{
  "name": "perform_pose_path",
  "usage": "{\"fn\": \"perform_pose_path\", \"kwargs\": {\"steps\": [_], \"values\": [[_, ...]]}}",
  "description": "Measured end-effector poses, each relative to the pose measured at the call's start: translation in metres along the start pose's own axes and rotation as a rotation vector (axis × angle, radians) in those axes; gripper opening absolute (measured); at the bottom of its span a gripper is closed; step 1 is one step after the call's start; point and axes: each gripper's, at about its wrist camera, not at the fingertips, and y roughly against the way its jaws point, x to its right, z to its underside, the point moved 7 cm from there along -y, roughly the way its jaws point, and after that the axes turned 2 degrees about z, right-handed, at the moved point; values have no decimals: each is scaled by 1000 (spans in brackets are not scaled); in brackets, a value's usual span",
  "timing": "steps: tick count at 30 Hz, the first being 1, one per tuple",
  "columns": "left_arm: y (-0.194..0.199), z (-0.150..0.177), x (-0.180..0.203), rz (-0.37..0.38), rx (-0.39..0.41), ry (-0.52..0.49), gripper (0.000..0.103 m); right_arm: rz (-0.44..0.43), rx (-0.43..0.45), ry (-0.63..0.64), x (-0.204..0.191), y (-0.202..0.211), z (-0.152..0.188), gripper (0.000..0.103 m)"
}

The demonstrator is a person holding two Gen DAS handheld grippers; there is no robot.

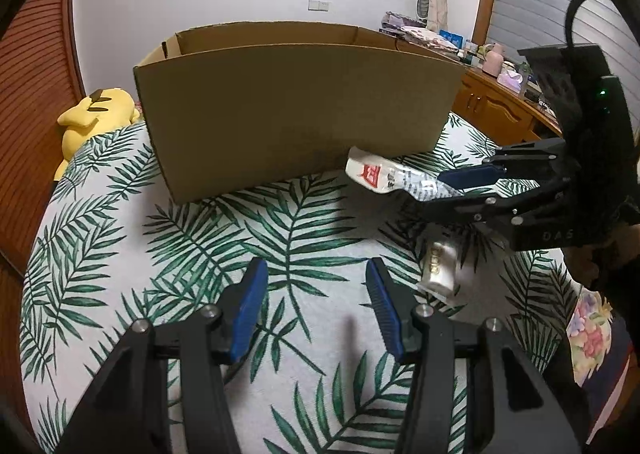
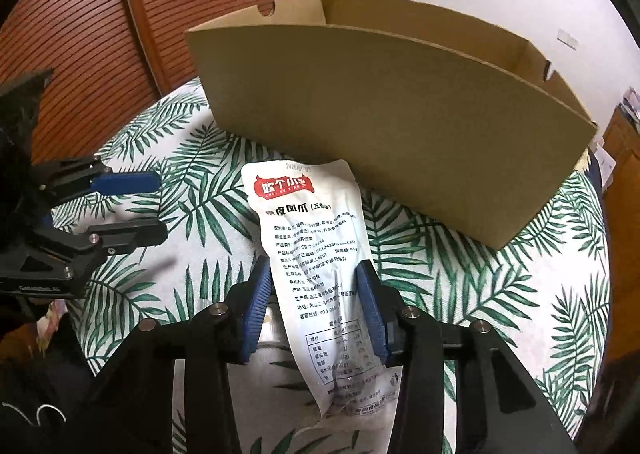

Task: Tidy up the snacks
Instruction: 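Close the right tool on the white wrapper while the left tool grasps the clear packet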

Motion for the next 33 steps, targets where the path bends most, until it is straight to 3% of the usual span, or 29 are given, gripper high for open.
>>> {"fn": "perform_pose_path", "kwargs": {"steps": [6, 15, 22, 33], "values": [[-9, -5, 24, 46, -25, -54, 51, 67, 6, 20, 1, 16, 13, 43], [-34, -5, 70, 150, -117, -144, 51, 118, -30, -58, 31, 15, 43, 43], [-49, 0, 85, 152, -182, -193, 50, 143, -26, -39, 30, 14, 49, 45], [-57, 0, 94, 130, -195, -251, 23, 154, -15, -47, 31, 17, 58, 47]]}}
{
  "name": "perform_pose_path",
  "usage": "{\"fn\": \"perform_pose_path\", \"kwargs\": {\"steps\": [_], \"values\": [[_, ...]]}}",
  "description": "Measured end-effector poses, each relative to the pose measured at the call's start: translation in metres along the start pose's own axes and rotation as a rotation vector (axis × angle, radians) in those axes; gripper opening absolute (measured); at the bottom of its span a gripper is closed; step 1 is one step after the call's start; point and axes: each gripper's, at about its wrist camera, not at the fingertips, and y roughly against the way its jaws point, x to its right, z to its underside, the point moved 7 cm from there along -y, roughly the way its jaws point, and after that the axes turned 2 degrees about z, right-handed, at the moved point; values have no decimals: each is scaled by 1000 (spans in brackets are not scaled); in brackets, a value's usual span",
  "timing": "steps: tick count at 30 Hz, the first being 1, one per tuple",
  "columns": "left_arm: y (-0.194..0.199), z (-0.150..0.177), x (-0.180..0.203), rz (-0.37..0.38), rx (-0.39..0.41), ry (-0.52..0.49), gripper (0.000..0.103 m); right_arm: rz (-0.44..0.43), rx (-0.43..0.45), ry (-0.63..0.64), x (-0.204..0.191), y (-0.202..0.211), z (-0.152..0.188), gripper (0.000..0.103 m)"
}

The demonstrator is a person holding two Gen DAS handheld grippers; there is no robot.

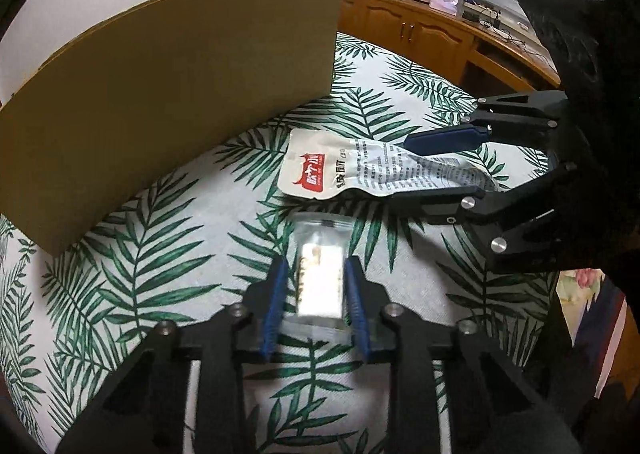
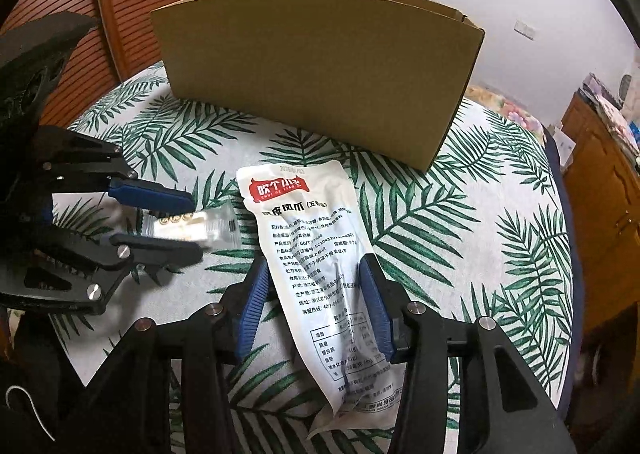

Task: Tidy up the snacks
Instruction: 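Close the right tool on the white wrapper while the left tool grasps the clear packet, then lift both snacks and carry them over the box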

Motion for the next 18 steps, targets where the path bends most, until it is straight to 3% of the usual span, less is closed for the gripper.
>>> {"fn": "perform_pose_path", "kwargs": {"steps": [3, 14, 18], "values": [[-1, 0, 0, -11, 2, -7, 20, 10, -26, 2, 2, -1, 4, 54], [1, 0, -4, 8, 18, 34, 19, -19, -70, -32, 11, -2, 11, 60], [5, 3, -6, 23, 25, 58, 19, -30, -63, -37, 9, 1, 9, 53]]}}
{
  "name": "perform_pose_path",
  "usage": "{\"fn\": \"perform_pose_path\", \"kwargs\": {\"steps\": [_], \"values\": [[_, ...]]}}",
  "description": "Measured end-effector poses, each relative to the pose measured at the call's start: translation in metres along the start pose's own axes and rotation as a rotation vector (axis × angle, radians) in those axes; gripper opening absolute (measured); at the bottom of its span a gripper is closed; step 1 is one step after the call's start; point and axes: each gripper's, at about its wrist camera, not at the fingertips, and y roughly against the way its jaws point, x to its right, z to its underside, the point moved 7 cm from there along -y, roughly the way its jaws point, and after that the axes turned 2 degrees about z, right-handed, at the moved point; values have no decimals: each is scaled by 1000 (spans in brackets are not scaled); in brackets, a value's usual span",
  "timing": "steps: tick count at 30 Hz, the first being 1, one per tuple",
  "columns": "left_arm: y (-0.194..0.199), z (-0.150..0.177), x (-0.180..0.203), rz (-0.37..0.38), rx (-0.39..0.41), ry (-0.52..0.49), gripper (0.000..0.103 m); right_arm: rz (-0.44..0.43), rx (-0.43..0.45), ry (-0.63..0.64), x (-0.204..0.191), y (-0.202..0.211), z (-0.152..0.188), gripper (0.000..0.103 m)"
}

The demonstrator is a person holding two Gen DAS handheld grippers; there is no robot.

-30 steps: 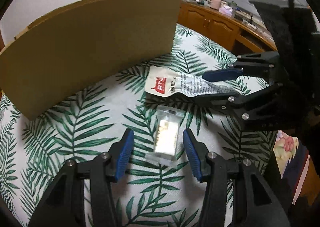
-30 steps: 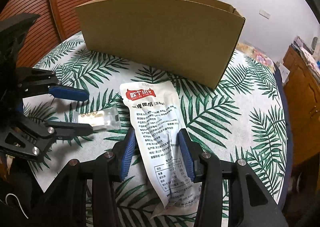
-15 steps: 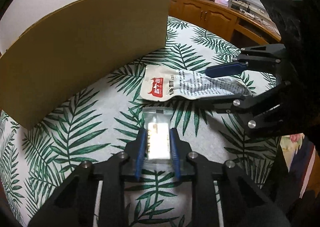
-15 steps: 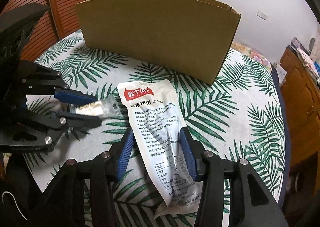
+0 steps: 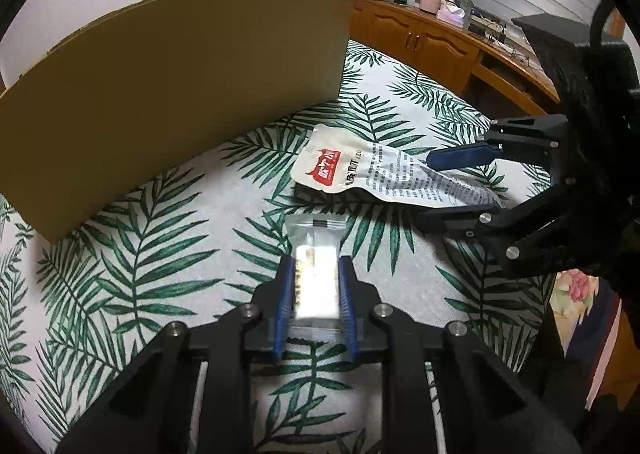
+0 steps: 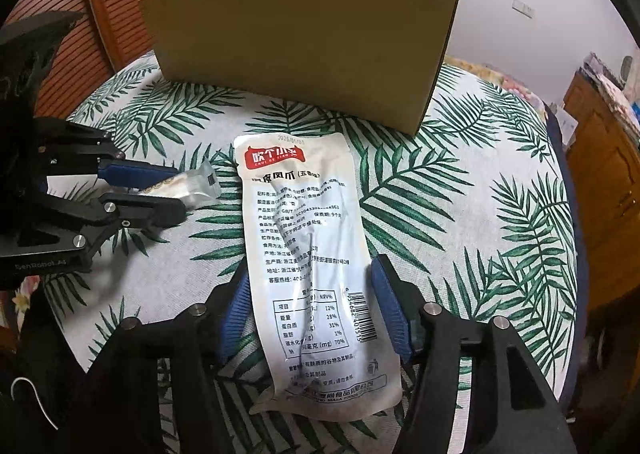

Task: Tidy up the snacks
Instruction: 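Lift both snacks and carry them over the box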

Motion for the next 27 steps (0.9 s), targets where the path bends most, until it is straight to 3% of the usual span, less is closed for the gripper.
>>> {"fn": "perform_pose_path", "kwargs": {"steps": [4, 10, 15, 27], "values": [[8, 1, -4, 9, 22, 28, 19, 6, 50, -3, -5, 12, -5, 33], [16, 3, -6, 7, 37, 42, 19, -5, 106, -61, -2, 24, -6, 29], [21, 2, -5, 7, 48, 42, 19, 3, 148, -79, 0, 42, -10, 14], [42, -1, -2, -12, 100, 43, 19, 16, 187, -92, -1, 59, -12, 13]]}}
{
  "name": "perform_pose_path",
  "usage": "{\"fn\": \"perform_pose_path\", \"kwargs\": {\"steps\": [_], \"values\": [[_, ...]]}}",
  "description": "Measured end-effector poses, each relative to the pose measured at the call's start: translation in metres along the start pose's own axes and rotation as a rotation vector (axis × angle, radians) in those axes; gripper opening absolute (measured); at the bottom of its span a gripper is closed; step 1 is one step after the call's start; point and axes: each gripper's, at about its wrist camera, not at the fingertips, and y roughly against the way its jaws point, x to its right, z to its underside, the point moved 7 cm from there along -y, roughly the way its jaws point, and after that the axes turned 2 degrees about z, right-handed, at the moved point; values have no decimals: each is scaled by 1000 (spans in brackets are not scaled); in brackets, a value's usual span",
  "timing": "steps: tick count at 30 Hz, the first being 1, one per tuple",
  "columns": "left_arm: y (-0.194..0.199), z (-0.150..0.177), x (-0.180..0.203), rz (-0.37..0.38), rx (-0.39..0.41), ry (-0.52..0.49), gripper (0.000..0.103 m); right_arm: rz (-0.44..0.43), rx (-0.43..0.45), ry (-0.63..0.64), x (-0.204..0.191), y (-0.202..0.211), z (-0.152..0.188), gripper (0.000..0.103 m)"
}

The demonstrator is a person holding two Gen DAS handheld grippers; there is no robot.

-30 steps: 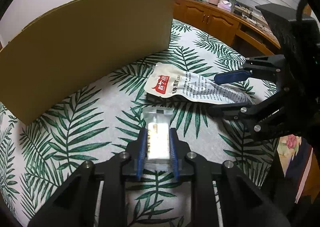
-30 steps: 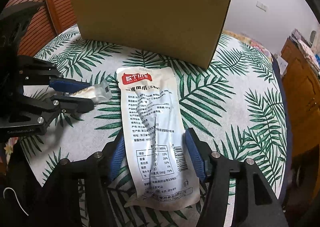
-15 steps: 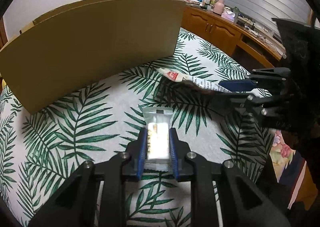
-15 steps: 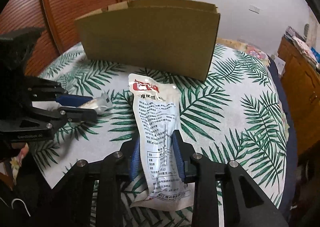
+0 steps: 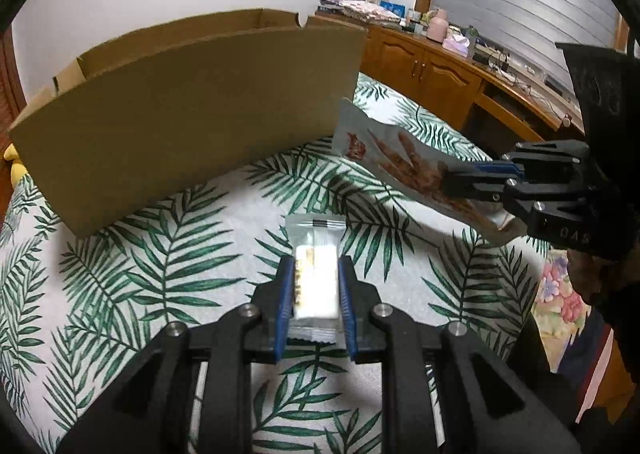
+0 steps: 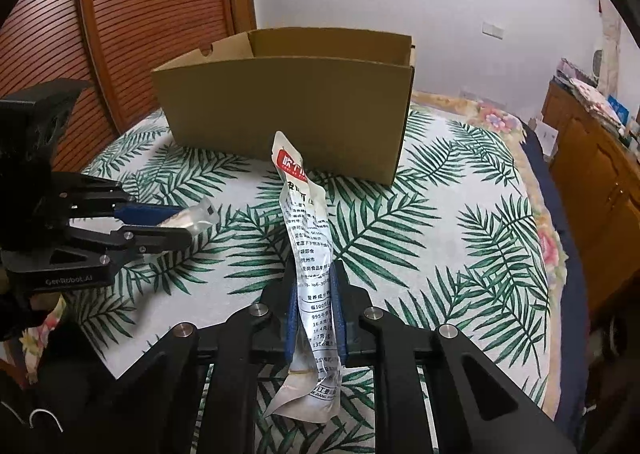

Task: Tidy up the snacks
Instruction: 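Lift both snacks and carry them over the box, then open the left tool over the box while the right tool releases the white wrapper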

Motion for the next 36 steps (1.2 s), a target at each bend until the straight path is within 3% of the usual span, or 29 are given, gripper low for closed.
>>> {"fn": "perform_pose_path", "kwargs": {"steps": [11, 24, 36], "values": [[36, -24, -8, -38, 95, -6, 19, 2, 48, 14, -8, 22, -15, 13], [91, -91, -32, -83, 217, -10, 19, 24, 150, 80, -10, 64, -85, 13], [81, -148, -88, -119, 253, 32, 19, 16, 186, 101, 0, 36, -141, 13]]}}
